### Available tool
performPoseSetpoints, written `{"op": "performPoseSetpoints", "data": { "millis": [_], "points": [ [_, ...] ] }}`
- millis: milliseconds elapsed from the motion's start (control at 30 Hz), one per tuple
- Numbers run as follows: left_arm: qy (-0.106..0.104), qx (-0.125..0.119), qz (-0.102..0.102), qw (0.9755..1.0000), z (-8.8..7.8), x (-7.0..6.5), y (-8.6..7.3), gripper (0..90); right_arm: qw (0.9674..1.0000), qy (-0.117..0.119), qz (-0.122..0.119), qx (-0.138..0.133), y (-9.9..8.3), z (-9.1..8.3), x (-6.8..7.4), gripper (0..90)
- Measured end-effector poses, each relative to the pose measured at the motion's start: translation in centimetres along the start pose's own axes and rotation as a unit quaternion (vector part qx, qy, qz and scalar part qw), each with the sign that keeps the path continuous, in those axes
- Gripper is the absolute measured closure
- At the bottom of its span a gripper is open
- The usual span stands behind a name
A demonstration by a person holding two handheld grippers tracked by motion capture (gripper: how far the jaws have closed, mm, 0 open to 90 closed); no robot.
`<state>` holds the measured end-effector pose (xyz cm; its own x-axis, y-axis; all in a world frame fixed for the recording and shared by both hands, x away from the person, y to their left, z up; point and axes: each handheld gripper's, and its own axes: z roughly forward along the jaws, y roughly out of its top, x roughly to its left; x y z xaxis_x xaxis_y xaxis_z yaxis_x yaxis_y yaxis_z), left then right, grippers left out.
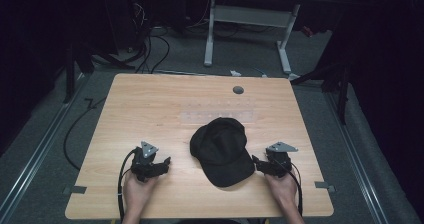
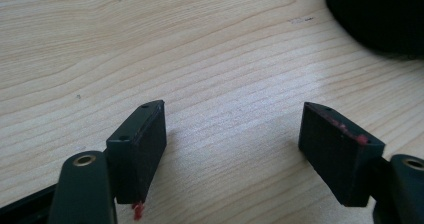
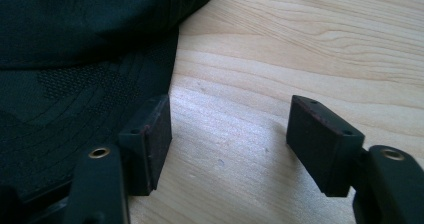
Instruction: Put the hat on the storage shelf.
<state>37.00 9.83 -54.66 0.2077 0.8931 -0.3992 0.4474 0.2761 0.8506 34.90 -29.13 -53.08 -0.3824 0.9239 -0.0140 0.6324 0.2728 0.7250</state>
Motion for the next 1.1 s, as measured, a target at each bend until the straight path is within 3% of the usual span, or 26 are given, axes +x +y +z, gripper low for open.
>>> {"op": "performPoseSetpoints", "data": {
  "millis": [33, 400, 633, 1000, 1100],
  "points": [
    [0.000, 0.000, -0.001, 1.0000, 0.0, 0.0, 0.0, 27.3, 1.0000, -0.001, 0.003, -0.003, -0.1, -0.1, -0.2, 41.1],
    [0.000, 0.000, 0.002, 1.0000, 0.0, 0.0, 0.0, 27.0, 0.9986, 0.025, 0.044, -0.018, 0.3, -1.1, -1.1, 44.4],
    [0.000, 0.000, 0.002, 1.0000, 0.0, 0.0, 0.0, 26.9, 0.9977, 0.032, 0.056, -0.020, 0.5, -1.5, -1.4, 44.3],
    [0.000, 0.001, 0.002, 1.0000, 0.0, 0.0, 0.0, 26.8, 0.9976, 0.045, 0.048, -0.021, 1.7, -2.4, -1.4, 41.3],
    [-0.001, 0.001, 0.003, 1.0000, 0.0, 0.0, -0.1, 26.9, 0.9959, 0.066, 0.058, -0.021, 2.6, -2.7, -1.5, 39.4]
  ]
}}
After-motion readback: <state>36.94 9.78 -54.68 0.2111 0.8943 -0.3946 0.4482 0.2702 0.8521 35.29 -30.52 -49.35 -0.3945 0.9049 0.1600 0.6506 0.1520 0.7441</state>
